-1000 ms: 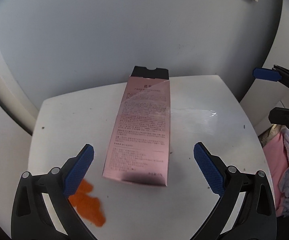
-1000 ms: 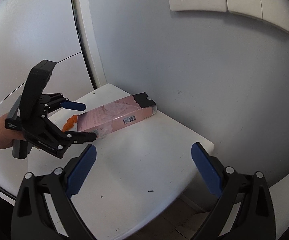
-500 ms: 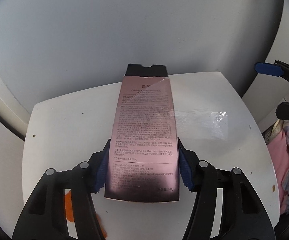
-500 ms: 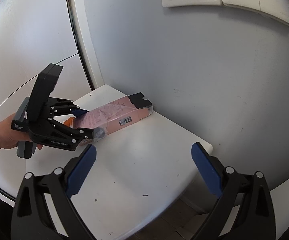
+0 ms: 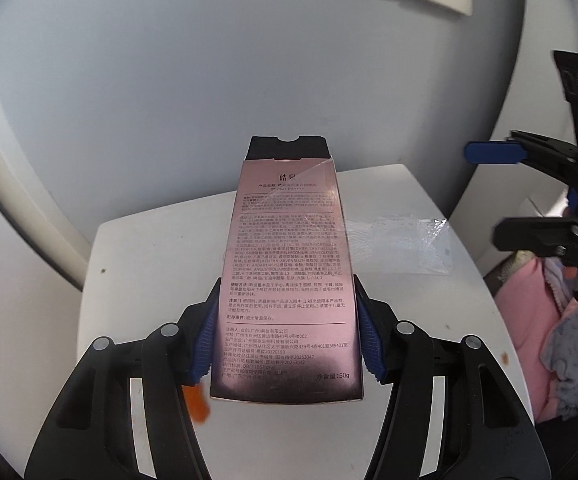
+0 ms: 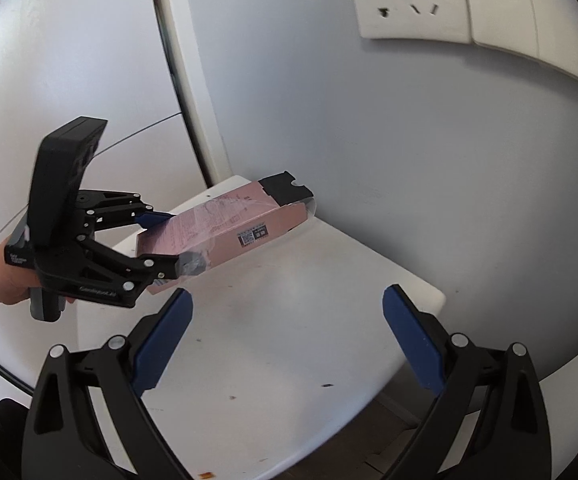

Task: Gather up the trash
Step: 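Lift the pink box with the left gripper and carry it over the bin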

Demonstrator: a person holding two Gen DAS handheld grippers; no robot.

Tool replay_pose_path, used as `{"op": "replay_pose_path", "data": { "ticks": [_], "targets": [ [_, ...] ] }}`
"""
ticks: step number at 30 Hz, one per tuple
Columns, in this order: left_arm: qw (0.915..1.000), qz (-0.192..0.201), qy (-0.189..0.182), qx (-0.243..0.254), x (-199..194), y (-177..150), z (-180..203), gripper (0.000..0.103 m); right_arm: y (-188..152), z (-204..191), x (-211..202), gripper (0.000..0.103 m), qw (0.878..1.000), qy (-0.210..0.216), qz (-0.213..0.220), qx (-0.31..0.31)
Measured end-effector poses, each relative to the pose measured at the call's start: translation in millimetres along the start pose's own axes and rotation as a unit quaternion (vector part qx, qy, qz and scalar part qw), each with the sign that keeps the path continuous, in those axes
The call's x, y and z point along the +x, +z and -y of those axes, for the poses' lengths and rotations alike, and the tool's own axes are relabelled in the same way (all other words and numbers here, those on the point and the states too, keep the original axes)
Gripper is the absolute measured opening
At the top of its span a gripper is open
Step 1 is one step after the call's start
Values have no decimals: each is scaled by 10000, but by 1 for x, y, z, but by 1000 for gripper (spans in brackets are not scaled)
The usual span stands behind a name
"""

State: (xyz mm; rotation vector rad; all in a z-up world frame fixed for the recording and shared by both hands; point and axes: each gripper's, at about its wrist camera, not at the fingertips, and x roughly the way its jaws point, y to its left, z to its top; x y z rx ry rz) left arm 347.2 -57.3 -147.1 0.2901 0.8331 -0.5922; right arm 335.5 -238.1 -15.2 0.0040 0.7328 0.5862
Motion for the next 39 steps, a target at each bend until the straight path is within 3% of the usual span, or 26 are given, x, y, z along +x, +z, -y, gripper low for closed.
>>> {"op": "replay_pose_path", "data": {
  "ticks": [13,21,27,29,31,34,39],
  "targets": [
    [9993,116,308,161,-86,-58,26,56,10,-40,14,93,9843,1508,-532,749],
    [9992,217,304,136,-132,-104,41,56,6,-73,44,93,9565,2430,-1031,1240],
    [9992,230,313,44,-149,-126,46,56,6,-105,63,92,9353,3017,-1389,1220],
    [9990,247,374,20,-157,-134,47,56,3,-115,61,65,9303,3160,-1470,1144],
    [9986,285,425,-104,-164,-141,44,56,2,-125,64,55,9311,3147,-1501,1076],
    [9979,294,520,-232,-175,-151,42,56,3,-135,70,49,9221,3352,-1600,1084],
    [9960,238,726,-458,-191,-172,40,56,5,-169,71,46,9197,3488,-1670,671]
  ]
}}
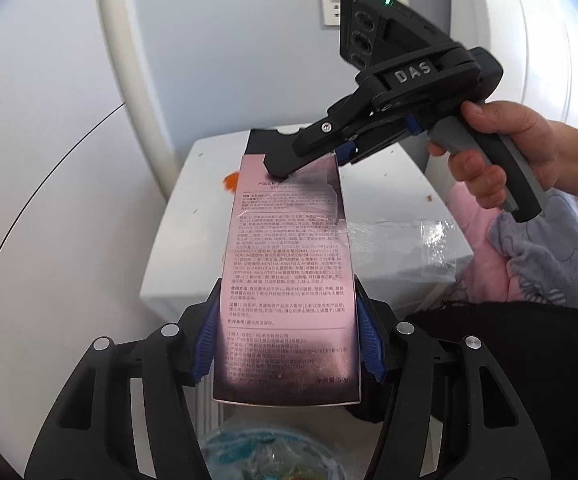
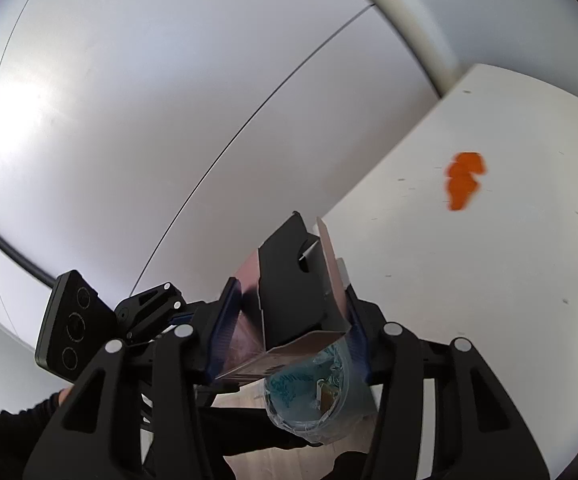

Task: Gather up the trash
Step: 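Lift the pink box with the left gripper and carry it over the bin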

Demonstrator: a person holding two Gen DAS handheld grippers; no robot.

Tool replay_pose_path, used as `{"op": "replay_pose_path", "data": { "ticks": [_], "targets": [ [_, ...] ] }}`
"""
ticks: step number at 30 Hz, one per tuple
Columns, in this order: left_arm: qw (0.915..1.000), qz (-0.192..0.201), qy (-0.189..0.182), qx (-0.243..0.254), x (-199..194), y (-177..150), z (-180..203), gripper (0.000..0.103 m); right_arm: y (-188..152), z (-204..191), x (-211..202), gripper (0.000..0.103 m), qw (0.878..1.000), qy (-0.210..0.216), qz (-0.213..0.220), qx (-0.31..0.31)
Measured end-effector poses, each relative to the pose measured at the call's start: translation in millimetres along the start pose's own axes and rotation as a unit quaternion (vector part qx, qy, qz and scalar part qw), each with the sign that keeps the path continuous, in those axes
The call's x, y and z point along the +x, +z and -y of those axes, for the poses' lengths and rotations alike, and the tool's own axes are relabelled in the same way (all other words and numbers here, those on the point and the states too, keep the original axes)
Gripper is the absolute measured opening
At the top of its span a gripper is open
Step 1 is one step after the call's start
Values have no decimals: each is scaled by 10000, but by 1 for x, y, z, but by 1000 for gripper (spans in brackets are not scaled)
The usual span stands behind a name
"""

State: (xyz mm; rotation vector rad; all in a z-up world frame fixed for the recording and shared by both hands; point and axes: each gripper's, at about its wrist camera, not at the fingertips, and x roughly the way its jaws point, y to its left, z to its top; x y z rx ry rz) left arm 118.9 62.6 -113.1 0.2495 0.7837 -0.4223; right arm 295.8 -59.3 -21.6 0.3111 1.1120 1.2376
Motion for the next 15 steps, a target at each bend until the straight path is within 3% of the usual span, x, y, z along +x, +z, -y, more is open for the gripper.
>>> {"op": "replay_pose_path", "data": {
  "ticks": [15],
  "targets": [
    [9961,-64,495,-728,-71,-101,-8,56,-20,-73,117,42,9951,247,-707,-646]
  ]
}}
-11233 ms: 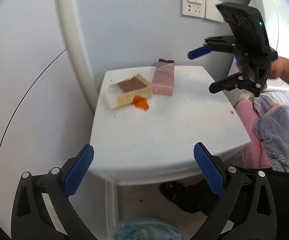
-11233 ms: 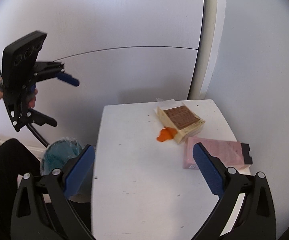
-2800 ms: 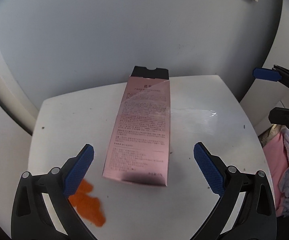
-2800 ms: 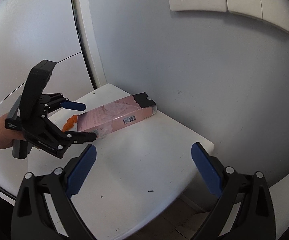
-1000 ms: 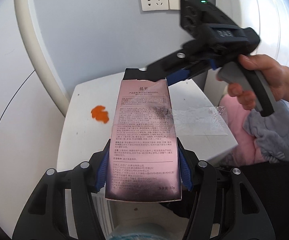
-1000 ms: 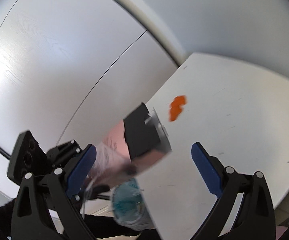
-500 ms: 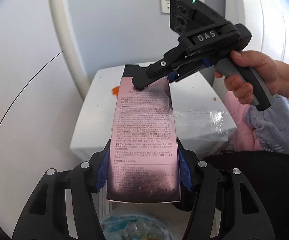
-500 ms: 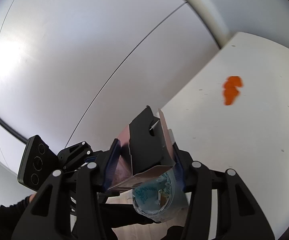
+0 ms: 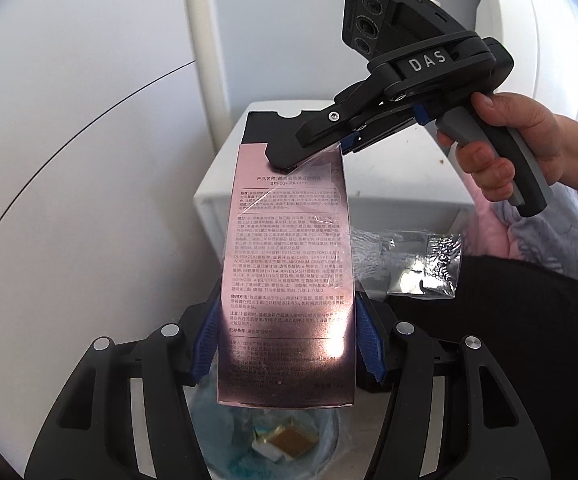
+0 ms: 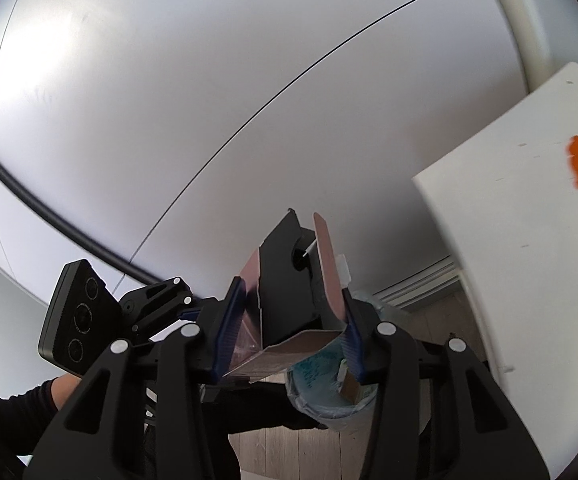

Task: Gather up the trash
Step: 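Lift the pink box with the left gripper and carry it over the bin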

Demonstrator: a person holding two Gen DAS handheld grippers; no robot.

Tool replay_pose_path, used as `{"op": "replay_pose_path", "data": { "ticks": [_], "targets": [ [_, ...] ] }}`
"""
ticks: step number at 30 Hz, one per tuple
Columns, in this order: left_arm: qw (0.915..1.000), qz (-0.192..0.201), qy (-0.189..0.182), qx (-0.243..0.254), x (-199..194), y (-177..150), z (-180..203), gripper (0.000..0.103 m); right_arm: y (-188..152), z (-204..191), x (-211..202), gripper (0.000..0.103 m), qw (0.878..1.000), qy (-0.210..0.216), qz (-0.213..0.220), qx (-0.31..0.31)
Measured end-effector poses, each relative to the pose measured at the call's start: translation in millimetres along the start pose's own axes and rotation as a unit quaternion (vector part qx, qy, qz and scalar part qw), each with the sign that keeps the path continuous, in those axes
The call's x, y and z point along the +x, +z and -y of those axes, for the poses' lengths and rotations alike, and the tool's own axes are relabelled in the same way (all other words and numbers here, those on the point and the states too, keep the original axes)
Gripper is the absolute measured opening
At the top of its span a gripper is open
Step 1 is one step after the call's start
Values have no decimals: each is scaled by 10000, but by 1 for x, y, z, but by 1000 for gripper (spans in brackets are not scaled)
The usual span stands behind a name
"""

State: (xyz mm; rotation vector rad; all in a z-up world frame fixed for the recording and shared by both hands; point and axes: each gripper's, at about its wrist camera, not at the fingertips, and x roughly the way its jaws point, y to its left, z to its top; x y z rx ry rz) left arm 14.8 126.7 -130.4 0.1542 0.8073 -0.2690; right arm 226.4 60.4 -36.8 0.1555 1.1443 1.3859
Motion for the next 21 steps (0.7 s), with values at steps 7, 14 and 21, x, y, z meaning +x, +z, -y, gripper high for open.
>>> {"op": "replay_pose_path", "data": {
  "ticks": [7,14,21],
  "targets": [
    [9995,-70,169,-272,-26,-45,-10,56,-12,-33,55,42,9990,82,-303,-306],
    [9982,-194,214,-524,-35,-86,-22,56,-26,-45,94,41,9968,138,-559,-552],
    [9964,-405,152,-733,-21,-122,-32,56,-54,-37,127,41,9941,142,-878,-626]
  ]
}}
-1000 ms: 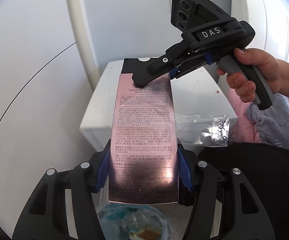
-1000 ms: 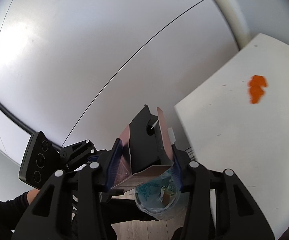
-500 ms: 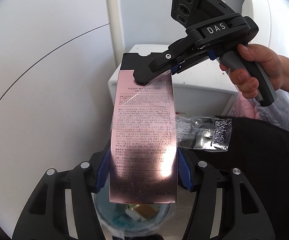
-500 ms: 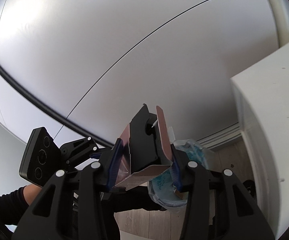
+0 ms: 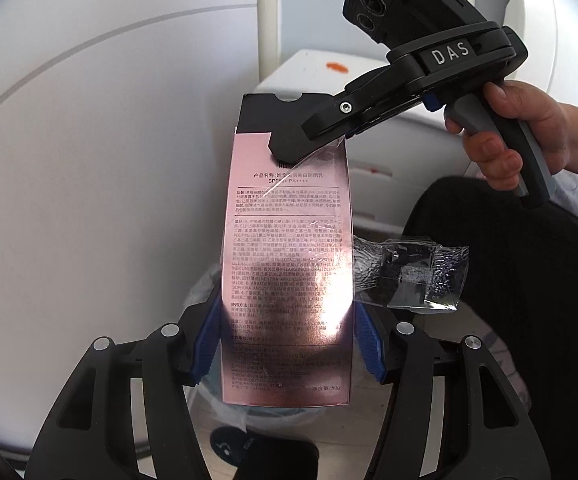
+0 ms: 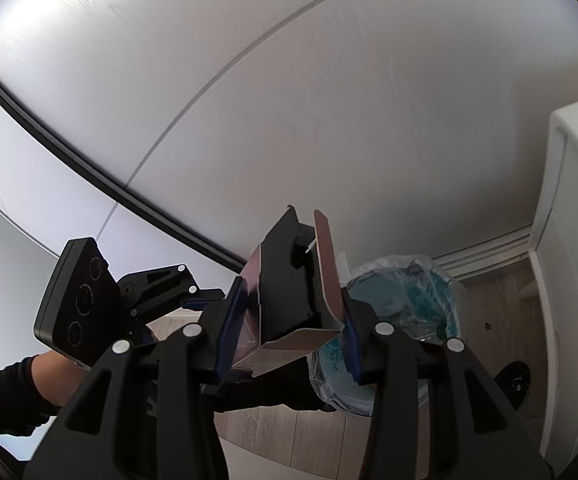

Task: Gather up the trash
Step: 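Lift the pink box with the left gripper and carry it over the bin, then open the left gripper to drop the pink box into the bin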

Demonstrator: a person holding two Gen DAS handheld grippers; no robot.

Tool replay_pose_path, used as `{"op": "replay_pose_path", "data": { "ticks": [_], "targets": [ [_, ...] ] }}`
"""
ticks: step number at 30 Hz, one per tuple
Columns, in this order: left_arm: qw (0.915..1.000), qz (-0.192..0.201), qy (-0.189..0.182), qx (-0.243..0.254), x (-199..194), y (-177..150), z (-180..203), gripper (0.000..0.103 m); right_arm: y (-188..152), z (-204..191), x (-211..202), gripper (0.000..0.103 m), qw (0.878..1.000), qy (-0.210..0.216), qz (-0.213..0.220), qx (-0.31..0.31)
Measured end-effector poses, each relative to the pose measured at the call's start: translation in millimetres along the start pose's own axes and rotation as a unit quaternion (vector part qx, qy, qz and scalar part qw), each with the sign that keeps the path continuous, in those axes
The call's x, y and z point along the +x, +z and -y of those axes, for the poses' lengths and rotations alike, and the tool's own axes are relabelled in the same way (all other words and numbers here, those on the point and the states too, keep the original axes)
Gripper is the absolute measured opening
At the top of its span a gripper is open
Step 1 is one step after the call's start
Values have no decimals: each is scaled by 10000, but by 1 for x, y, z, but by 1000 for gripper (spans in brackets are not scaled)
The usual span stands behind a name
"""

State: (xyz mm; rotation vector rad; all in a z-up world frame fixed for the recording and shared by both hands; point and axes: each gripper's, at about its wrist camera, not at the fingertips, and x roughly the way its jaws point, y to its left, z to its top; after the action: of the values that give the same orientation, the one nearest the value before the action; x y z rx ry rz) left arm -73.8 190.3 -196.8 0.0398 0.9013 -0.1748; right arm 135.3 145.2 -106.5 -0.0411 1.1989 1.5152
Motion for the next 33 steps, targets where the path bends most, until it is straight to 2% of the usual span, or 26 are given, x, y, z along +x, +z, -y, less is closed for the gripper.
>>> {"op": "replay_pose_path", "data": {
  "ticks": [8,16,26,33],
  "targets": [
    [9989,-349,-227,-230,48,-31,-14,56,-17,24,42,40,9990,-159,-416,23],
    [9958,-718,-436,-365,103,-49,-29,56,-31,61,87,40,9965,-273,-795,-36],
    [9897,-1080,-689,-644,167,-69,-44,56,-45,93,124,40,9906,-491,-1275,10],
    [9890,-1141,-675,-663,170,-76,-44,56,-50,91,132,40,9895,-597,-1316,-33]
  ]
}}
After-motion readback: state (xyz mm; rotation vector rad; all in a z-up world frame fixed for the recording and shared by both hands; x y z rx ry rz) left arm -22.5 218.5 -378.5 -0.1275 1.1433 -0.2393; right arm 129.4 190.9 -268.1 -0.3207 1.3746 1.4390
